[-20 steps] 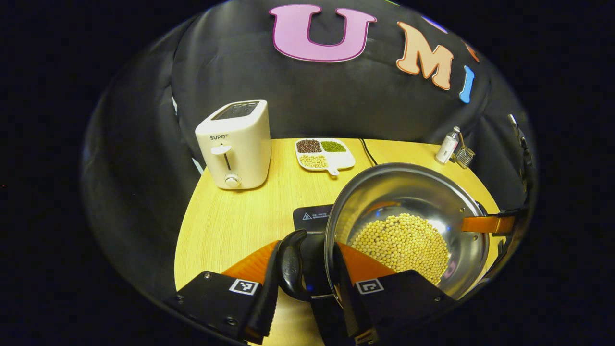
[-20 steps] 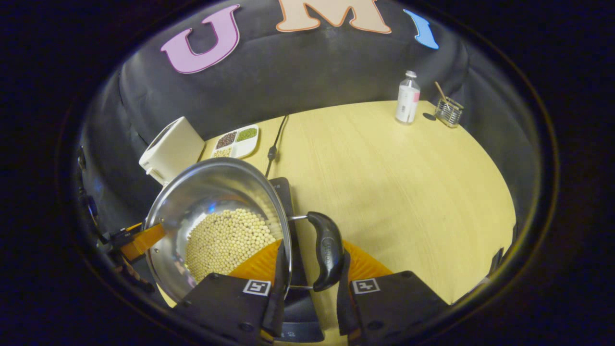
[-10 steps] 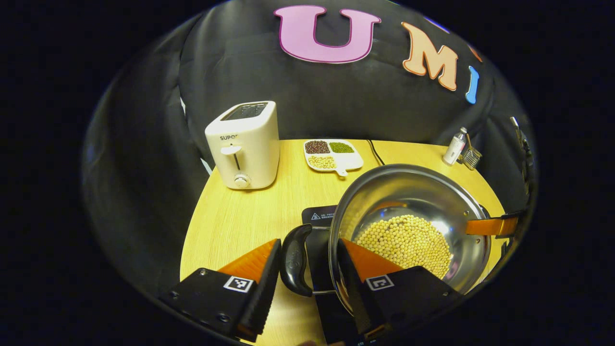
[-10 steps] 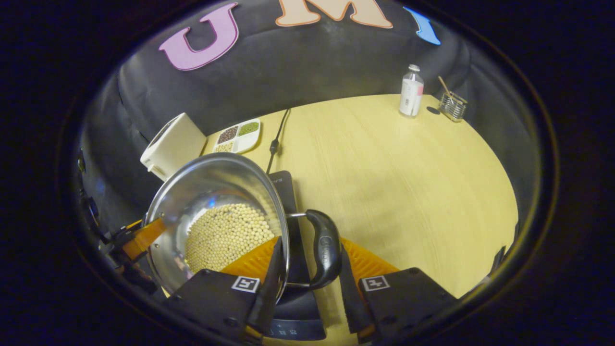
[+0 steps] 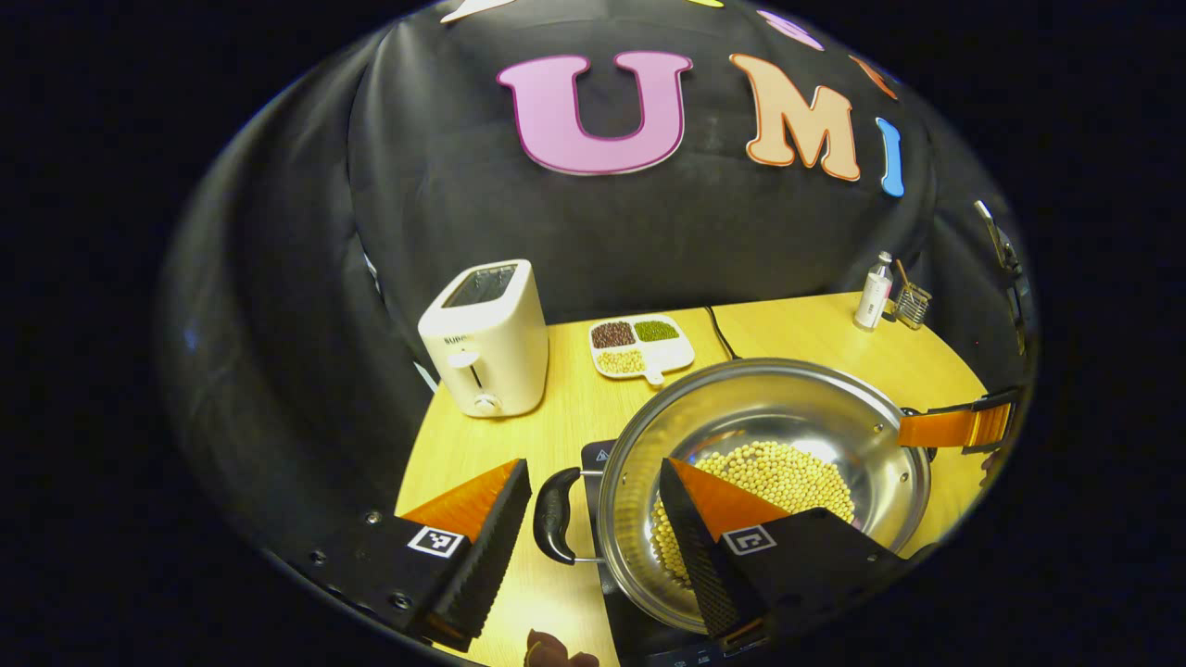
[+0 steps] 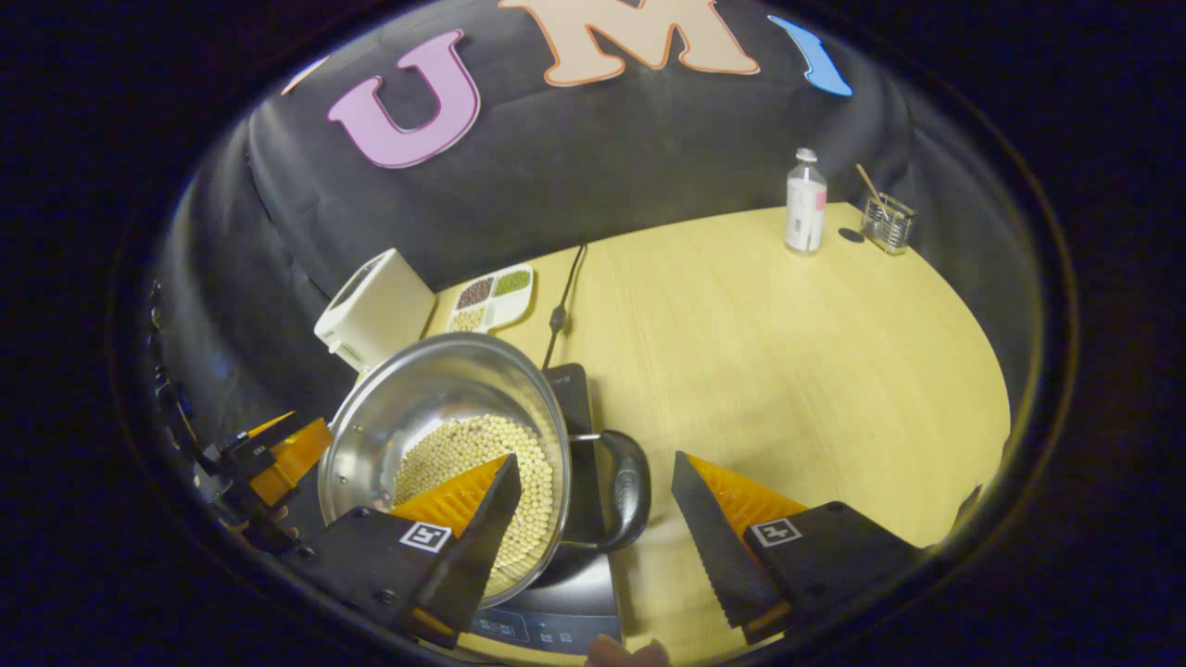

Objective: First push the handle of the pot to place it horizontally, then grasp the pot with both hands and set it on the induction cooktop.

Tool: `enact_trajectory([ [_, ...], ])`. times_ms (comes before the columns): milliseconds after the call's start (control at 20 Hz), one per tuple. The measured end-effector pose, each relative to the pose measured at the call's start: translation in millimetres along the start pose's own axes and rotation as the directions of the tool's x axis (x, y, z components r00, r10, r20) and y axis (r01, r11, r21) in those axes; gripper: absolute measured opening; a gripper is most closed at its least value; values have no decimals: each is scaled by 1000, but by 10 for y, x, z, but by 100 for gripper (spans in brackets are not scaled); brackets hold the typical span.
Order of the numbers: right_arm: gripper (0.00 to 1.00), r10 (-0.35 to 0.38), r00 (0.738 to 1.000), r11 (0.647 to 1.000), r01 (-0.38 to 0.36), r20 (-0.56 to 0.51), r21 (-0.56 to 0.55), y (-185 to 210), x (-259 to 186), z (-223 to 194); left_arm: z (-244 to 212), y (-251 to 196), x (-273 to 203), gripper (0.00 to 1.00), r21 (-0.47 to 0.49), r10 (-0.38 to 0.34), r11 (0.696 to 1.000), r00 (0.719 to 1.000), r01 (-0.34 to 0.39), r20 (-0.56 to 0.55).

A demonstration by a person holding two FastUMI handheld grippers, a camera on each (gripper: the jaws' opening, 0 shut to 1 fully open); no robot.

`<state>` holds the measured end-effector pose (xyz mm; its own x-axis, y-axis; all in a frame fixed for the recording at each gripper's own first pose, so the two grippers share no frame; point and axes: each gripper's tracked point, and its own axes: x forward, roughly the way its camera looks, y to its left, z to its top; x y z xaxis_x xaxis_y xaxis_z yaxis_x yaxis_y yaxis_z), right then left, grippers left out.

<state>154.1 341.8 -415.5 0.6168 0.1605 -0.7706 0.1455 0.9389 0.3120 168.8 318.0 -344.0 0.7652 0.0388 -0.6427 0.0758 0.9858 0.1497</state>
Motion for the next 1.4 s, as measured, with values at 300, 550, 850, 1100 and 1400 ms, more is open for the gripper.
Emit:
enact_trajectory([
  [300,93,88,993,996,-85,79,-41,-447,-406,333,624,-244,-700,85,20,147,988,974,-152,170],
  [550,93,141,968,984,-115,208,-134,-935,-1080,640,853,-849,-1392,85,-43,187,982,956,-182,227],
  [850,100,222,898,962,-137,381,-238,-1286,-2175,1095,1267,-1684,-2356,85,-127,200,978,915,-165,350],
  [1100,92,237,820,960,-116,521,-254,-1358,-2973,1471,1847,-2175,-2936,84,-71,140,990,864,-121,484],
  [1400,93,205,704,956,6,680,-294,-1337,-3925,1830,2208,-2351,-3586,84,-123,119,991,798,-56,591],
])
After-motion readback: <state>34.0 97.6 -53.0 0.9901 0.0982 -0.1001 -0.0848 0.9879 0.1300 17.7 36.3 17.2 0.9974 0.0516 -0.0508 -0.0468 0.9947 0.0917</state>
